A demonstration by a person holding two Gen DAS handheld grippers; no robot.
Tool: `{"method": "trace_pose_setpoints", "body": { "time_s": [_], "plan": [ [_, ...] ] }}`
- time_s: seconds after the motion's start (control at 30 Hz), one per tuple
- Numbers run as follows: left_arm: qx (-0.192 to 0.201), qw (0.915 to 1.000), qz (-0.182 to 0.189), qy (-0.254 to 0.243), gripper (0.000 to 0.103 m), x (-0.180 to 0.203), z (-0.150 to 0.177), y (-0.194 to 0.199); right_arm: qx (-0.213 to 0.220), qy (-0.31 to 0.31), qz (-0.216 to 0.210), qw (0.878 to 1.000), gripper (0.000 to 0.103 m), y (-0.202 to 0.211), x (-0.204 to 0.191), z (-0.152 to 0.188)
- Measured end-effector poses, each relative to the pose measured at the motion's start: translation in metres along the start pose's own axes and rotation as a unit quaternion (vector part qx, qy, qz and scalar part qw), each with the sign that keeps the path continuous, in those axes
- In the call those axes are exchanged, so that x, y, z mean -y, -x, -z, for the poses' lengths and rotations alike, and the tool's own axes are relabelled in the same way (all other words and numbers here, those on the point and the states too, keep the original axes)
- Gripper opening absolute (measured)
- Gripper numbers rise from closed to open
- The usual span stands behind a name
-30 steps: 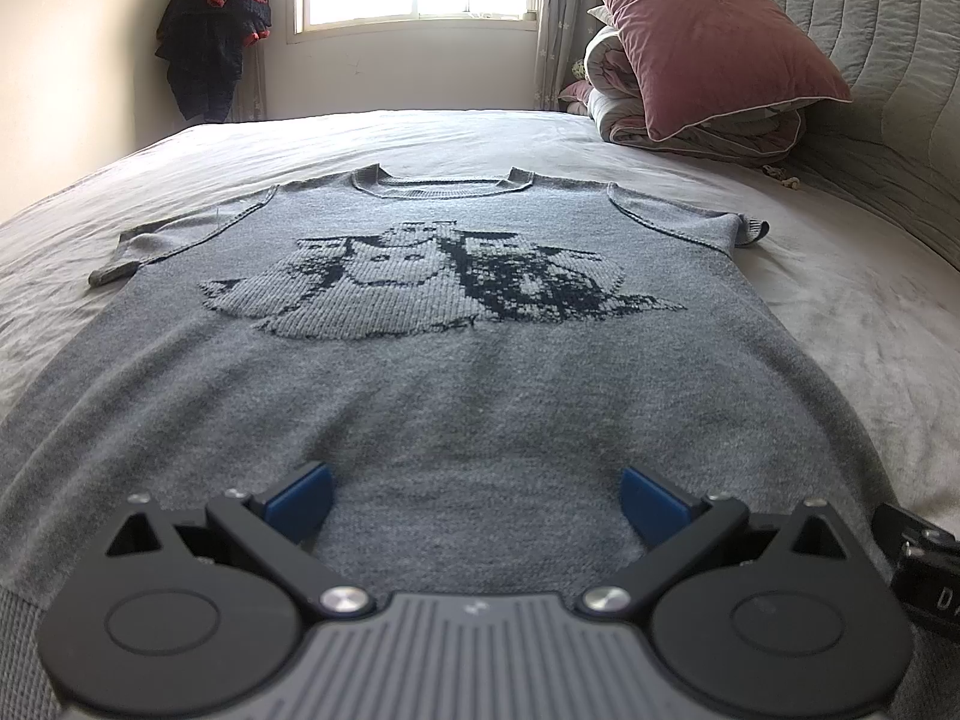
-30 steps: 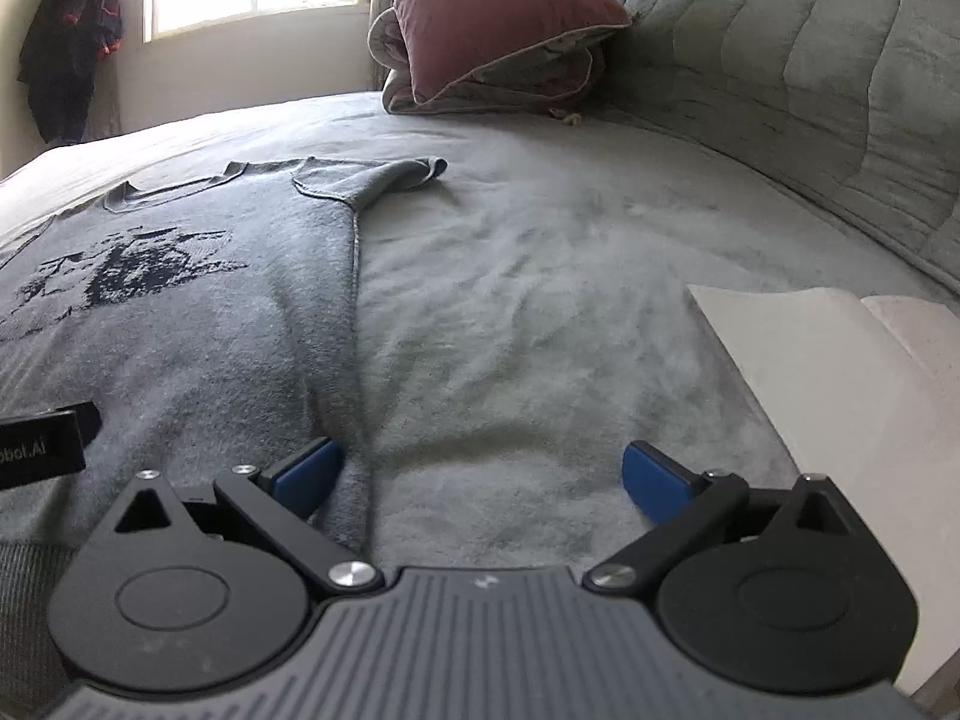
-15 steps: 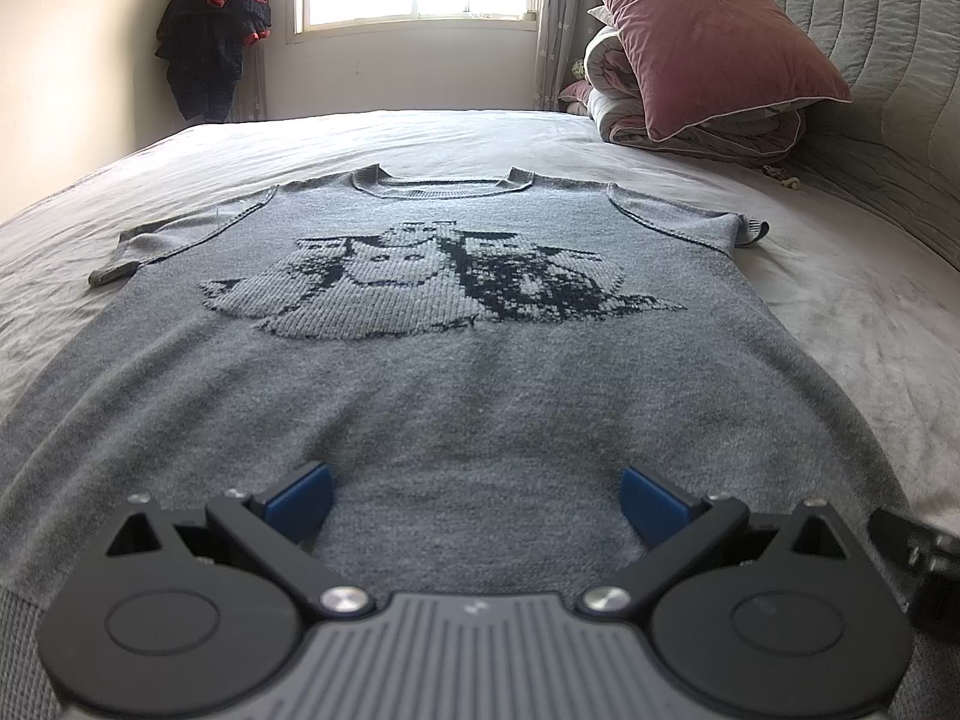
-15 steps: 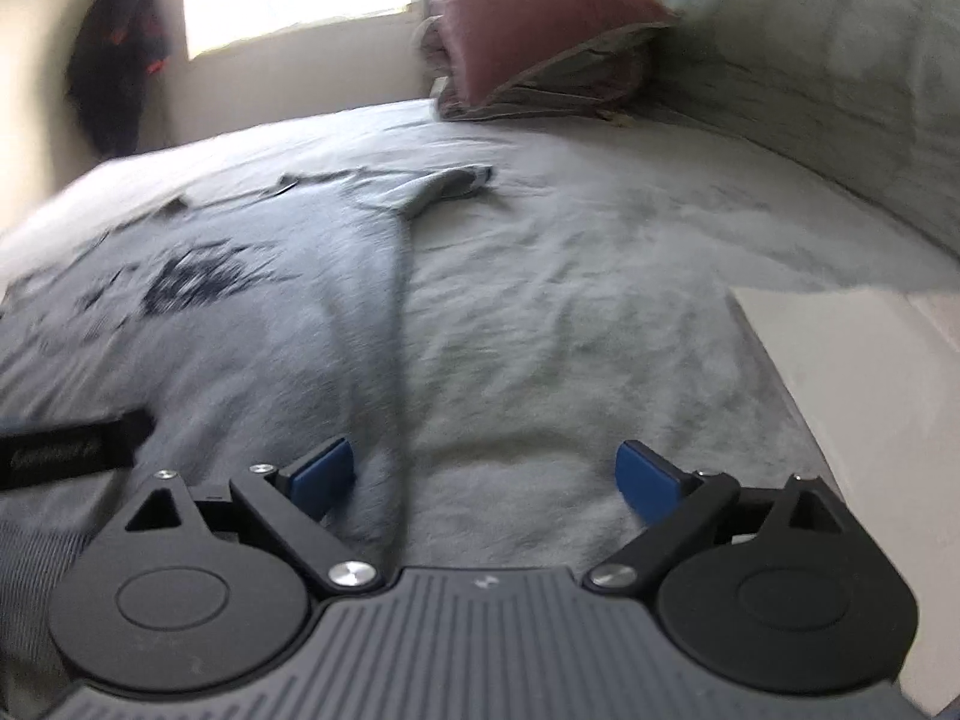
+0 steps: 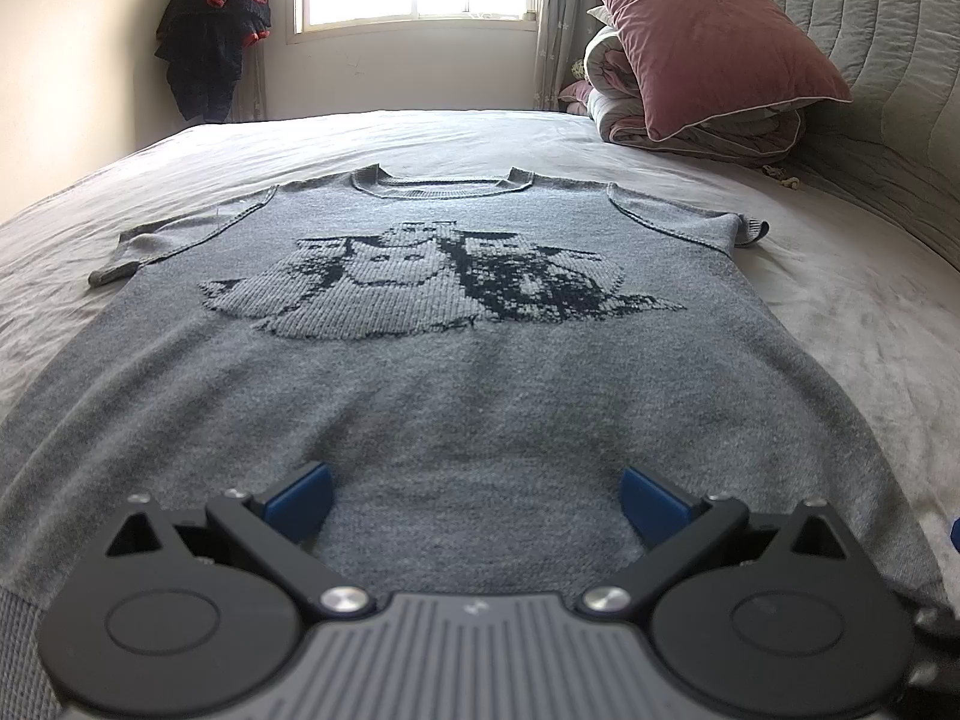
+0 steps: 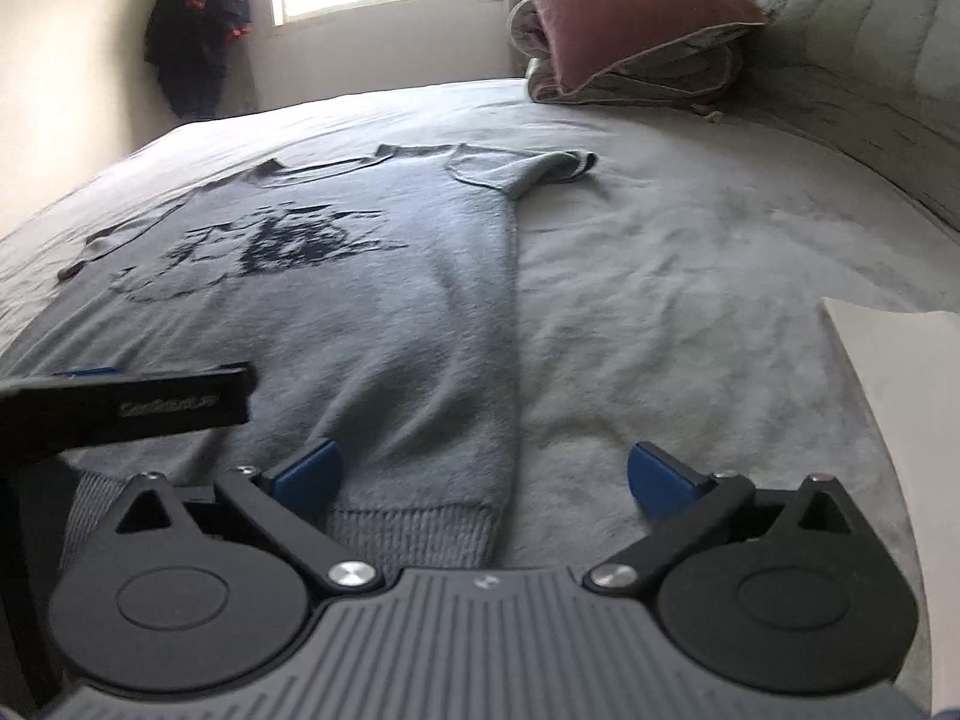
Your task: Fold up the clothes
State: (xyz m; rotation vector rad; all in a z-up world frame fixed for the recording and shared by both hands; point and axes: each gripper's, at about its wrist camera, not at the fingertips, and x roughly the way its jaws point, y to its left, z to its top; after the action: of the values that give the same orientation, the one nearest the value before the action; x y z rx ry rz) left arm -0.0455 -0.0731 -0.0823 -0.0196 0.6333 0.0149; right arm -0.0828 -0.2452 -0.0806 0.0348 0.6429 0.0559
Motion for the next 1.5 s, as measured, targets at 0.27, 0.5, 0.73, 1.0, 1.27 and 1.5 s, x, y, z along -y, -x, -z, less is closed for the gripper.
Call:
{"method": "trace_pose_setpoints", "body": {
  "time_s": [0.27,0.5,0.73,1.0,1.27,1.5],
  "plan": [
    [0.0,1.0,0.0,0.0,0.103,0.0,0.0,0.0,-0.021,-0.013,-0.031,0.999,0.103,0.003,0.002,-0.006],
    [0.0,1.0,0.0,0.0,0.103,0.0,0.0,0.0,-0.031,-0.062,-0.053,0.996,0.103,0.003,0.009,-0.011],
    [0.0,1.0,0.0,0.0,0.103,0.0,0.0,0.0,-0.027,-0.071,-0.026,0.997,0.103,0.0,0.002,-0.014],
    [0.0,1.0,0.0,0.0,0.103,0.0,0.0,0.0,-0.017,-0.067,0.0,0.998,0.103,0.004,0.008,-0.014],
    [0.0,1.0,0.002,0.002,0.103,-0.001,0.0,0.0,-0.008,-0.067,0.021,0.998,0.103,0.009,0.02,-0.016],
    [-0.001,1.0,-0.001,-0.002,0.103,0.0,0.0,0.0,-0.008,-0.106,-0.003,0.994,0.098,0.006,0.057,-0.054]
  ]
}}
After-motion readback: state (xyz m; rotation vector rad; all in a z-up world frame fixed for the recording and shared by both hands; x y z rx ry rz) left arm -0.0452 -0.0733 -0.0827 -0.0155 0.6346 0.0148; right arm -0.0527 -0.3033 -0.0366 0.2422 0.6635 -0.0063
